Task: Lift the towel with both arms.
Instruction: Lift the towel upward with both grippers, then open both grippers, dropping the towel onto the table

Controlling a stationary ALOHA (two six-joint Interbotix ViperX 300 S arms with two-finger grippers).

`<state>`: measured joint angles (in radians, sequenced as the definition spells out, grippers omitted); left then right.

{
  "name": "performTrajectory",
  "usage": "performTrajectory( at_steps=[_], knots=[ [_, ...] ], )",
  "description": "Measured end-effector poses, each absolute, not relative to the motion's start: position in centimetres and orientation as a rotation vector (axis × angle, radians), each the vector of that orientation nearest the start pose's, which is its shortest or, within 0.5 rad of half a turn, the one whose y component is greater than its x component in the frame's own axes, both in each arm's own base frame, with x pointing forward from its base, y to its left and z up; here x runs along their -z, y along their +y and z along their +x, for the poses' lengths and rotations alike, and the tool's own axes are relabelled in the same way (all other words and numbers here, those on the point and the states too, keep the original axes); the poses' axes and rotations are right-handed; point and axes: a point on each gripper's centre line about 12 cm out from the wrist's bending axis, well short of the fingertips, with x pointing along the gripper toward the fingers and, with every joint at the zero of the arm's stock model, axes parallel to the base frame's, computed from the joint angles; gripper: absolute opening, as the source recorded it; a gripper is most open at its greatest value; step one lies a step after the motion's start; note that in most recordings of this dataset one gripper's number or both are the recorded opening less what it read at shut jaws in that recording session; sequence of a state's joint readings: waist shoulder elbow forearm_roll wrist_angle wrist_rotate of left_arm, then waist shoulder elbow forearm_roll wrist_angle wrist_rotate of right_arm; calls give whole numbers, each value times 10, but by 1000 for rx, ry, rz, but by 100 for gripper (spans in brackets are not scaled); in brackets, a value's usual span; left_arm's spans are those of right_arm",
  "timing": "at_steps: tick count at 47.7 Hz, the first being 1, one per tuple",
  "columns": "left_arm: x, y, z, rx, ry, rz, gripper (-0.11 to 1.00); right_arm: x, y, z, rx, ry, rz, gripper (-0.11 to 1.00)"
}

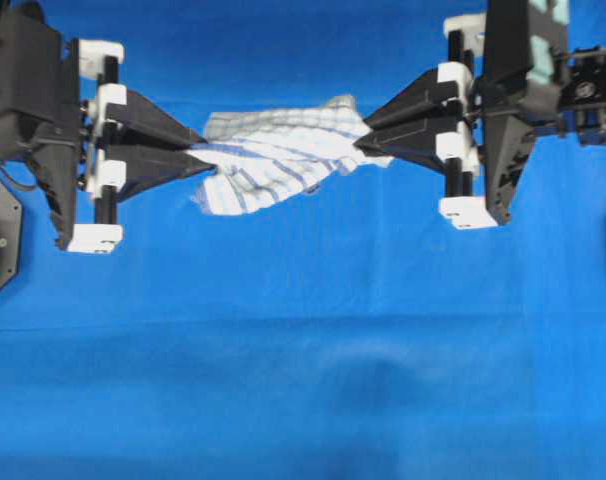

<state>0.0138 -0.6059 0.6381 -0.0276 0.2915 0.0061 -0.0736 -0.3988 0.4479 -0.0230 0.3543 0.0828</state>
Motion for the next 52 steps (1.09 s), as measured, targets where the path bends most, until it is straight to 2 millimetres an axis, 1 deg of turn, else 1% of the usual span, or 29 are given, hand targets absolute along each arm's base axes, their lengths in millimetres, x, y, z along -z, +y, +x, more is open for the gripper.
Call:
performTrajectory(
  at_steps=[4,8,17,24,26,31,32,34,37,38,39,41,43,47,50,52],
  knots=[
    [-371,3,291,-7,314,-25,7,-377,-26,344,93,382,70,10],
    [-377,3,291,-7,313,-23,7,-380,-27,345,93,375,67,10],
    [-376,3,291,-5,322,-16,7,-381,-27,345,91,372,53,10],
    [-374,3,290,-1,344,12,8,-381,-27,352,88,361,36,10],
    [-374,3,290,0,344,18,13,-380,-27,354,88,362,33,10],
    [-375,2,290,1,337,17,43,-380,-28,357,87,363,30,11],
    [-375,2,290,1,336,17,50,-380,-28,357,88,362,31,13],
    [-376,2,290,2,328,18,62,-380,-28,356,90,362,33,24],
    [-377,2,289,2,324,18,81,-380,-28,356,90,364,33,43],
    [-378,2,289,2,321,18,85,-380,-28,356,90,364,33,50],
    [-379,2,289,0,316,18,87,-380,-28,356,90,365,35,55],
    [-380,2,288,2,311,18,85,-380,-28,356,90,368,35,64],
    [-380,2,287,2,311,17,83,-379,-28,356,89,375,35,68],
    [-380,2,287,2,311,17,83,-377,-28,356,90,387,40,64],
    [-378,2,288,2,316,17,83,-375,-28,355,92,399,42,64],
    [-373,2,289,2,328,14,83,-373,-28,355,93,411,43,65]
  ],
)
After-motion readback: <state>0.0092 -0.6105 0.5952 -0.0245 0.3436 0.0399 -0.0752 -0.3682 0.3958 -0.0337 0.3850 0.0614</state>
